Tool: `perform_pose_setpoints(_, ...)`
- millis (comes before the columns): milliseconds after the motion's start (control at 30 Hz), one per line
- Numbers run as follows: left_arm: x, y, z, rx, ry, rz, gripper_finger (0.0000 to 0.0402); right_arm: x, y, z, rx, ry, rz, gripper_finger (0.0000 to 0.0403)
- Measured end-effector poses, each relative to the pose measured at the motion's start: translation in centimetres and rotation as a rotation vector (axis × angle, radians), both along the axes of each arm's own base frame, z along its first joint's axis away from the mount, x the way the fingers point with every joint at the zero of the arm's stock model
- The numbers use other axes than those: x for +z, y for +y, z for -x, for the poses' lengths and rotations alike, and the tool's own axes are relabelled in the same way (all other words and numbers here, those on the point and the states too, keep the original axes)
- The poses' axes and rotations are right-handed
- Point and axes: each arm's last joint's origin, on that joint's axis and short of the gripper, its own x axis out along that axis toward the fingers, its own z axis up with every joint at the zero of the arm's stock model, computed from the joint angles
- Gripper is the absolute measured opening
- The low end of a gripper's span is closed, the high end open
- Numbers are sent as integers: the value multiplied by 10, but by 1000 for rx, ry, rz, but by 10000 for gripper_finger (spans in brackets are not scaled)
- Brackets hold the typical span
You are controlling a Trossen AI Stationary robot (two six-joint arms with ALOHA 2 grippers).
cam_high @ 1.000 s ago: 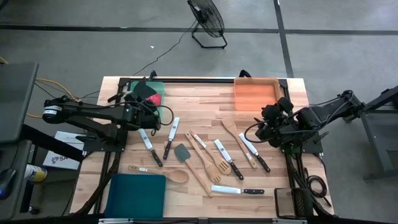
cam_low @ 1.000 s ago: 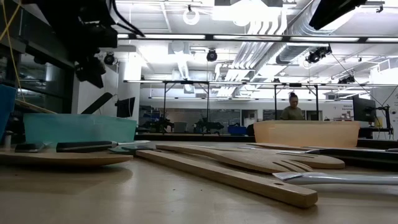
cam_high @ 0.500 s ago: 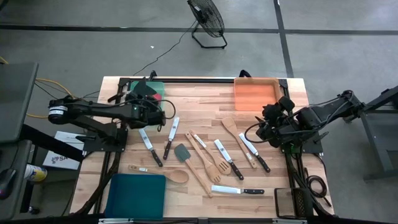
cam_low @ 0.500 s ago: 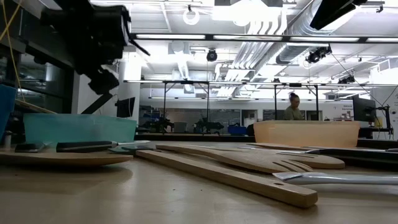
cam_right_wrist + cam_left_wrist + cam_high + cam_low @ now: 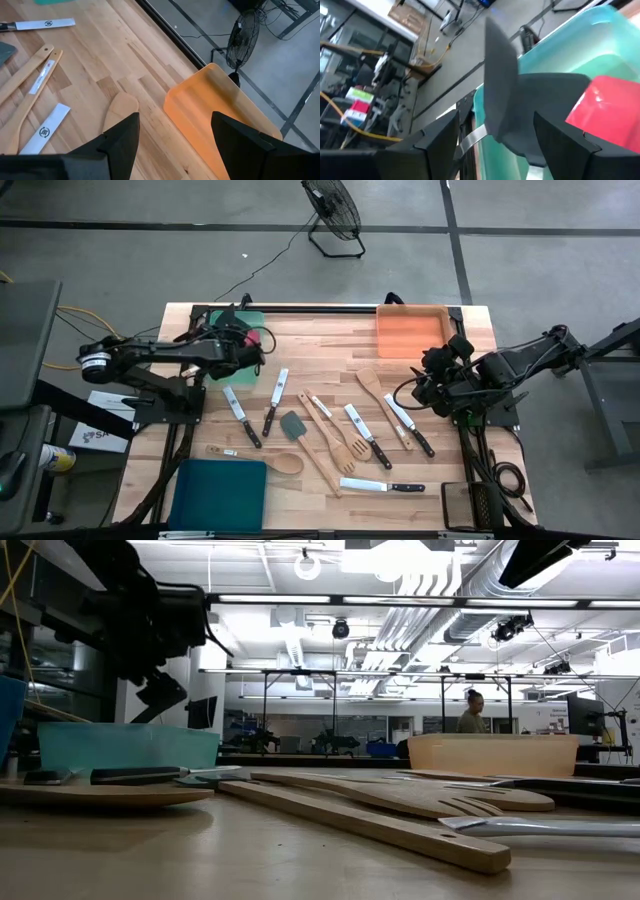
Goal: Pick & Place Kitchen Items
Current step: Put the black turner spatula into the blue green bin
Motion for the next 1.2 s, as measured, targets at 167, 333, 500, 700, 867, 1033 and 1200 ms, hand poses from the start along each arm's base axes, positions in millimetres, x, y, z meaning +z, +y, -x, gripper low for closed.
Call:
perform_pose_setpoints(167, -3, 14, 3, 37, -5, 1, 249, 0, 0, 0, -2, -3, -3, 239)
perform_pose_setpoints(333, -3, 32, 3, 50, -36, 8, 249, 0, 0, 0, -12, -12, -10, 239)
perform_pose_setpoints(500, -2, 47, 9, 85, -55, 35, 248, 0, 0, 0, -19, -19, -28, 239)
perform_pose_setpoints(700, -4, 57, 18, 109, -86, 115, 248, 0, 1, 0, -18, -16, -40, 239)
perform_pose_setpoints(867, -6, 59, 23, 125, -75, 147, 243, 0, 1, 0, -26, -24, -46, 239)
perform_pose_setpoints(1033, -7, 59, 22, 108, -90, 177, 184, 0, 1, 0, -26, -25, -46, 239)
perform_pose_setpoints(1200, -8, 58, 23, 93, -86, 209, 57, 0, 1, 0, -31, -29, -49, 239)
